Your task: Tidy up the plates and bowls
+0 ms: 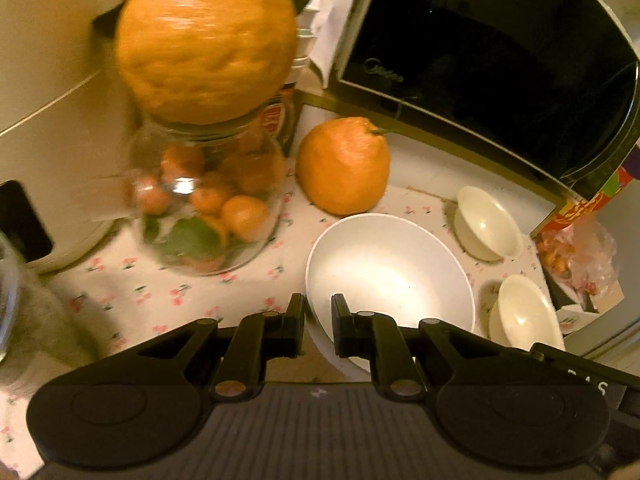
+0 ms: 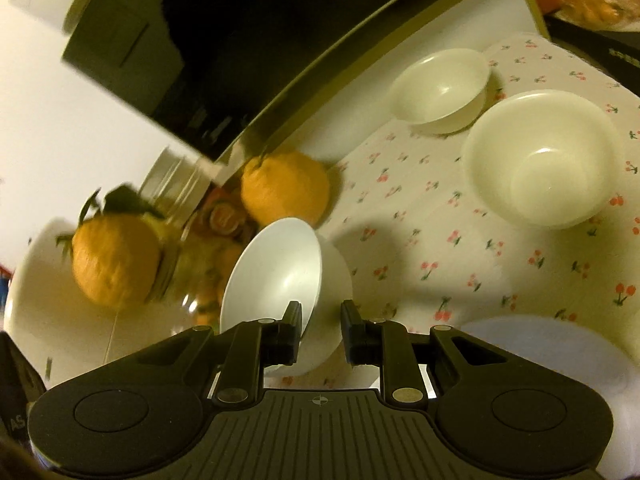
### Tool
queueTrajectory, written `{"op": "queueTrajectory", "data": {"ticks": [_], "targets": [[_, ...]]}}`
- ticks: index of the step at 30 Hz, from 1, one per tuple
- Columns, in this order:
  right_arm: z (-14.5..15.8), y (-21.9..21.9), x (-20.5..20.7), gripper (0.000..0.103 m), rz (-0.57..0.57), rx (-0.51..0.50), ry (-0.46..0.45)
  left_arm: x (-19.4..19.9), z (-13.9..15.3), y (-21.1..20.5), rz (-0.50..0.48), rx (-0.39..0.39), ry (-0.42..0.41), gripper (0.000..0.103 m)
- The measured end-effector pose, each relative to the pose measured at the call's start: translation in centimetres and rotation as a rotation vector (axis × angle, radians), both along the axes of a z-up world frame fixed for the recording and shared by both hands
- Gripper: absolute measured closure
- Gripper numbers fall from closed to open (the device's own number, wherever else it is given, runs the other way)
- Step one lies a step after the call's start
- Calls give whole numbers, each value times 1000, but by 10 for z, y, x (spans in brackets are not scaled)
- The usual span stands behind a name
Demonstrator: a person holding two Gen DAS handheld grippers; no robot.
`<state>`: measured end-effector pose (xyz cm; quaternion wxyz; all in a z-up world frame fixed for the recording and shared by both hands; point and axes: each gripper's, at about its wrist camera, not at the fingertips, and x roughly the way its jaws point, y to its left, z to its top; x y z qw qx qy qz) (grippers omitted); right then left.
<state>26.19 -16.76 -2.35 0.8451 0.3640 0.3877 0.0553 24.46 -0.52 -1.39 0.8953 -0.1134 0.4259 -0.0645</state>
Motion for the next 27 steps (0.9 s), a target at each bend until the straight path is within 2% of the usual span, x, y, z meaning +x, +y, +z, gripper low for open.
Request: {"op": "queueTrajectory", "data": {"ticks": [12, 24, 27], "targets": [[-10, 29, -5, 82, 109, -62, 46, -16, -10, 21, 37, 51, 50, 90], [-20, 30, -4, 80, 134, -107, 70, -14, -22, 20, 41, 59, 89, 90], [-19, 29, -4, 80, 132, -106, 63, -15, -20, 19, 35, 66, 82, 86]]}}
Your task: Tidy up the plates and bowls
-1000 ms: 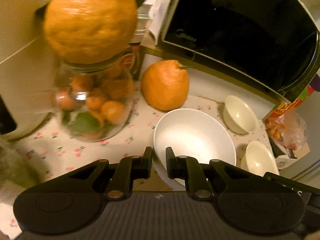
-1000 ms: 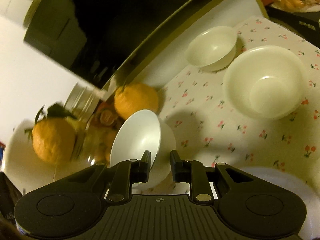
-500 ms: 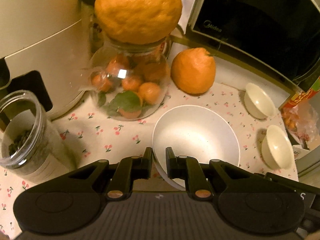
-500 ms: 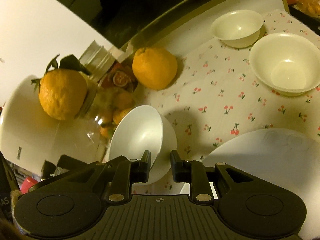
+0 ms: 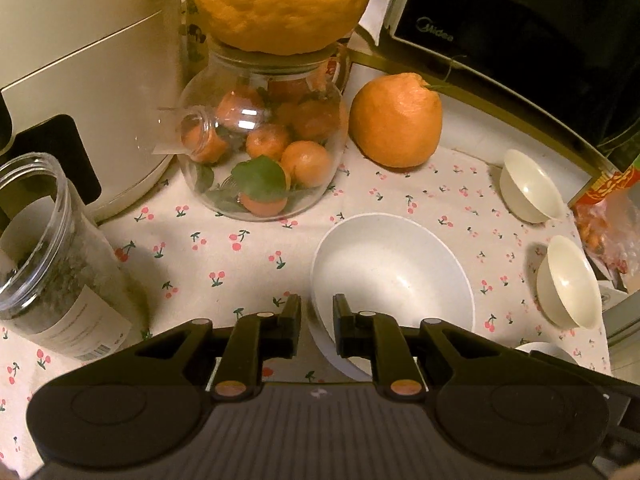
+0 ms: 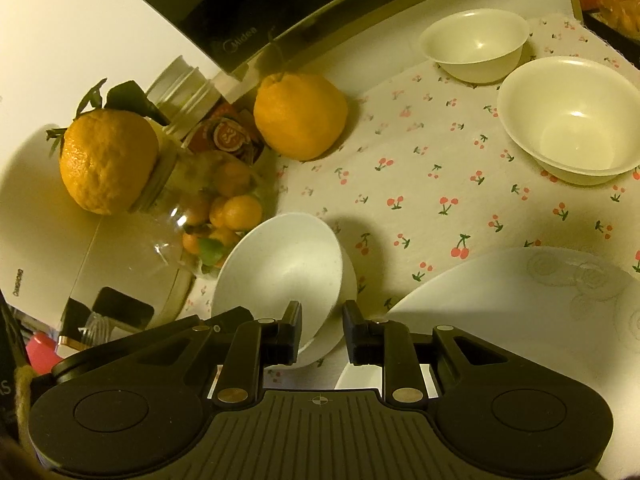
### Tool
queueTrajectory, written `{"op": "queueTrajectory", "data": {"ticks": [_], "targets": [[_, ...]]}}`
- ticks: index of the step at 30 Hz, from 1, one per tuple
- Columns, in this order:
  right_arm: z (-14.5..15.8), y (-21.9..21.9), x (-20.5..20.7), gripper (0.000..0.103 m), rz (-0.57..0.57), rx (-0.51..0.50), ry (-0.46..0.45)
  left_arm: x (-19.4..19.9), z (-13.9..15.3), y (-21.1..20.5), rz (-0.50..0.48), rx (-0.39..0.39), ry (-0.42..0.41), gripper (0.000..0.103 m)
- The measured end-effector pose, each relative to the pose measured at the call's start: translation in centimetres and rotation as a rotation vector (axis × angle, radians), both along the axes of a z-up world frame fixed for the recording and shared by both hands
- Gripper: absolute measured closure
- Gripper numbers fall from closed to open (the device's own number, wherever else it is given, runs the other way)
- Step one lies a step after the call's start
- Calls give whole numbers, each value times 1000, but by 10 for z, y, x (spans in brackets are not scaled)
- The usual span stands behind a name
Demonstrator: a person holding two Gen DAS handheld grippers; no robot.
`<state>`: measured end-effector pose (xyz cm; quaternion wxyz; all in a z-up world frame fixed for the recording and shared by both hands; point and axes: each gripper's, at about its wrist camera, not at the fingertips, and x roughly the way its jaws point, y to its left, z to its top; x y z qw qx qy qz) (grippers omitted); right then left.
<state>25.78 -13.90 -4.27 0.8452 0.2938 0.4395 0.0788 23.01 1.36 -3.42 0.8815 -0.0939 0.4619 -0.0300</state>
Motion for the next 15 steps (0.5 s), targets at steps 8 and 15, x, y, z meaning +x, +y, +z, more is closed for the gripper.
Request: {"op": "queueTrajectory", "data": {"ticks": [8, 15], "targets": [[6, -9, -2, 66, -34, 39, -12, -1, 8, -2, 4, 20, -31, 54], [16, -18, -6, 51, -59, 41, -42, -3, 15, -4, -9, 24, -57, 32]]}}
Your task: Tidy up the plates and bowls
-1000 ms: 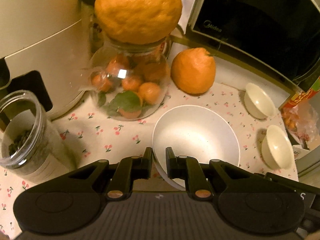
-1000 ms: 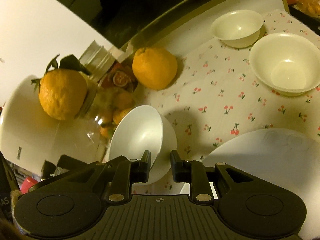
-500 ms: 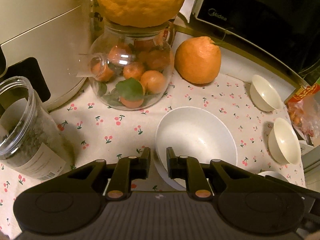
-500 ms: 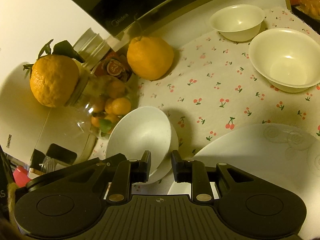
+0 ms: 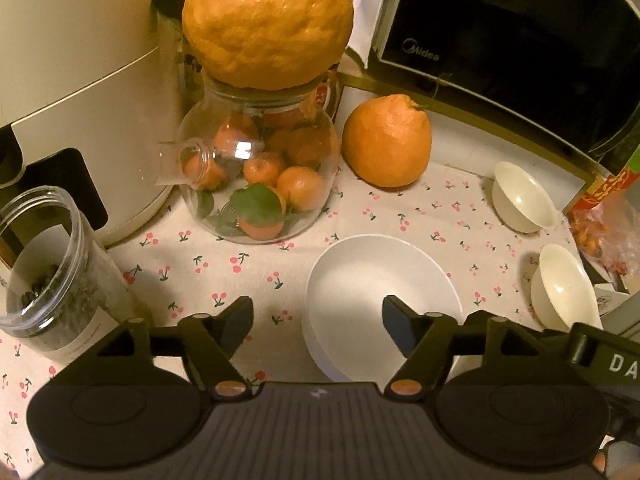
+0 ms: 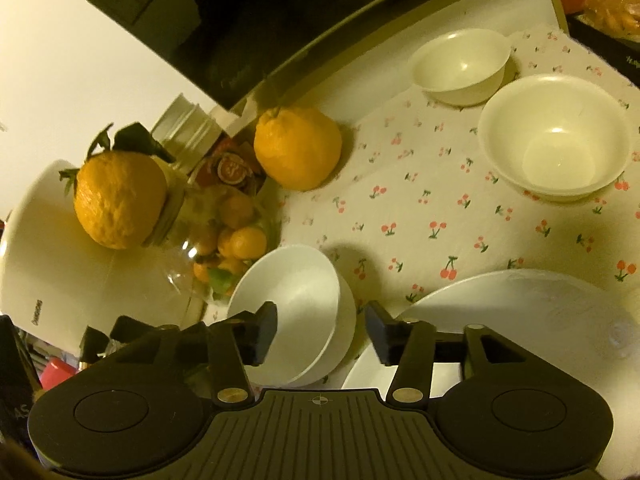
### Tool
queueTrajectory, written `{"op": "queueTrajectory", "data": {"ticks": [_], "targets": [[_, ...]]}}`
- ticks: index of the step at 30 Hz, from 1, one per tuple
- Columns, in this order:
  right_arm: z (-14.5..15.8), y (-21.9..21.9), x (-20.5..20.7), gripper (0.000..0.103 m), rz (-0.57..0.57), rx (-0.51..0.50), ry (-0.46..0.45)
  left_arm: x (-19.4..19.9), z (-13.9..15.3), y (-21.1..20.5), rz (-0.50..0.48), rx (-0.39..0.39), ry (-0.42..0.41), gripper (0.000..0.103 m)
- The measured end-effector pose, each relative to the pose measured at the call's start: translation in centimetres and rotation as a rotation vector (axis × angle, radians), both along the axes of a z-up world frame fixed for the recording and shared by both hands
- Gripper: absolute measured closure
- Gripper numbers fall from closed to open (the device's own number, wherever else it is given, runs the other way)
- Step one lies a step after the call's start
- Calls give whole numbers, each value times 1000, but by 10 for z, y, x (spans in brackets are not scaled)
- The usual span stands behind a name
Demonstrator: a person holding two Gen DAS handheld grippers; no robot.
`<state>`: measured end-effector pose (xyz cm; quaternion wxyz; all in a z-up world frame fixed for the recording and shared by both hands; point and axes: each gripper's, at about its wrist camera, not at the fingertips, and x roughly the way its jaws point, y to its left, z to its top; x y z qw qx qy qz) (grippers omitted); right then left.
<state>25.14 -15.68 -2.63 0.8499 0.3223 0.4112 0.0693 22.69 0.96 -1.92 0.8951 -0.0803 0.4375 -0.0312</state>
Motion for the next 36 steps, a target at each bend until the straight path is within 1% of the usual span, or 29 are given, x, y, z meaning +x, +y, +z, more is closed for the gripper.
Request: {"op": "queueTrajectory", "data": {"ticks": [1, 3, 5, 7, 11, 13, 15, 21, 25, 31, 36], "targets": [[2, -1, -1, 51, -2, -4, -4, -1, 1, 0, -2, -2, -2, 29], [6, -3, -4, 46, -6, -22, -17, -2, 2, -1, -6, -7, -8, 24], [12, -6, -8, 38, -12, -49, -36, -3, 5, -3, -9, -11, -14, 19], [17, -10, -12, 34, -16, -61, -52, -5, 8, -6, -15, -12, -24, 13], [25, -23, -24, 23, -38, -72, -84, -8, 11, -12, -29, -14, -37, 8], [28, -31, -30, 22, -52, -87, -94, -10, 13, -15, -40, -20, -39, 6], [29, -40, -35, 17, -68, -101, -99, -12, 15, -19, -49, -21, -42, 5], [31, -74, -53, 15, -120, -132, -94, -22, 24, -35, -97, 8, -75, 1], [33, -98, -66, 14, -160, -156, -98, -28, 26, -49, -131, -1, -80, 1], [34, -139, -80, 12, -243, -114, -104, -25, 27, -76, -173, -28, -73, 1], [23, -162, -76, 12, -310, -69, -95, -8, 19, -102, -201, -86, -28, 1]]}}
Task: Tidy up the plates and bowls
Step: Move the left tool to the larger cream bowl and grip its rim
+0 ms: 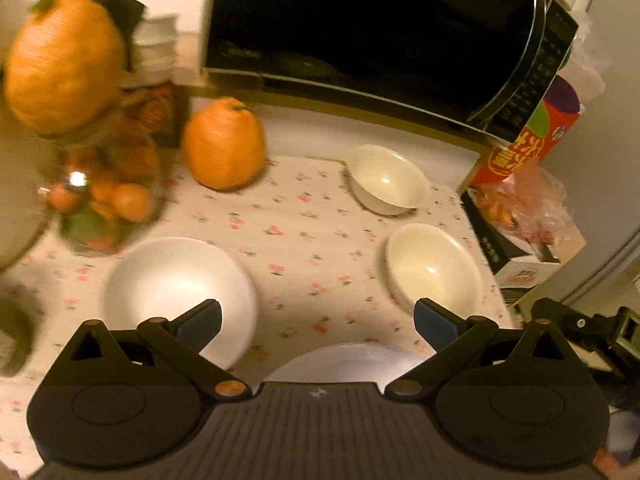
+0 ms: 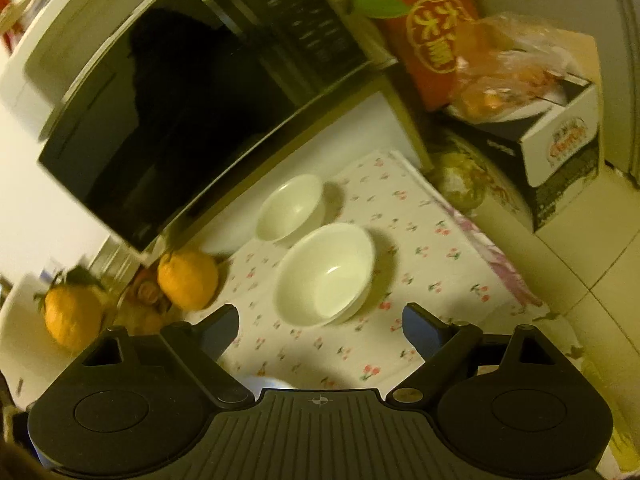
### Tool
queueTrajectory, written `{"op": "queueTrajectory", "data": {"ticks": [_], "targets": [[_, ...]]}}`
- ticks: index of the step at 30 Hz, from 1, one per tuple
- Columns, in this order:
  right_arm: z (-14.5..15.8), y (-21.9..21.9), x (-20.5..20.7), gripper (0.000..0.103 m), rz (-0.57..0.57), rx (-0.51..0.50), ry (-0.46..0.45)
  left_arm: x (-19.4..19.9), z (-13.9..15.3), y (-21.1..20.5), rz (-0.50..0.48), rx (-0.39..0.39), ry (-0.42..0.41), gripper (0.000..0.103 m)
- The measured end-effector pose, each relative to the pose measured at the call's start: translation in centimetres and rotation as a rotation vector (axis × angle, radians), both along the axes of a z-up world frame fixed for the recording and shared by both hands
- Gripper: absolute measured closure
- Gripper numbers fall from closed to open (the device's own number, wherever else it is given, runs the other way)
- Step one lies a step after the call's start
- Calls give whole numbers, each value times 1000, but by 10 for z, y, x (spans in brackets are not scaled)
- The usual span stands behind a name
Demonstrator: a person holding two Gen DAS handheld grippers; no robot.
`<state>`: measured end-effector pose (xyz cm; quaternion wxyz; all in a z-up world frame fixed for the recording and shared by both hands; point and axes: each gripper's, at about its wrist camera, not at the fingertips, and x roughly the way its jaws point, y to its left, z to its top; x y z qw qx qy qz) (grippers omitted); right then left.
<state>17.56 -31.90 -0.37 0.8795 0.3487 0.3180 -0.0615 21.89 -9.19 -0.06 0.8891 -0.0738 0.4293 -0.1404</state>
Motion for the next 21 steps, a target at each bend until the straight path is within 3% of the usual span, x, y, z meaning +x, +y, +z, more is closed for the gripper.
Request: {"op": "queueTrajectory", "data": {"ticks": [6, 15, 21], "targets": [[-20, -18, 17, 12, -79, 84, 10, 19, -11, -26, -10, -25, 12, 1], [-42, -20, 35, 12, -135, 112, 4, 42, -28, -46, -10, -137, 31, 3], [-52, -19, 43, 13, -188, 127, -2, 51, -49, -55, -16, -176, 70, 13]]}}
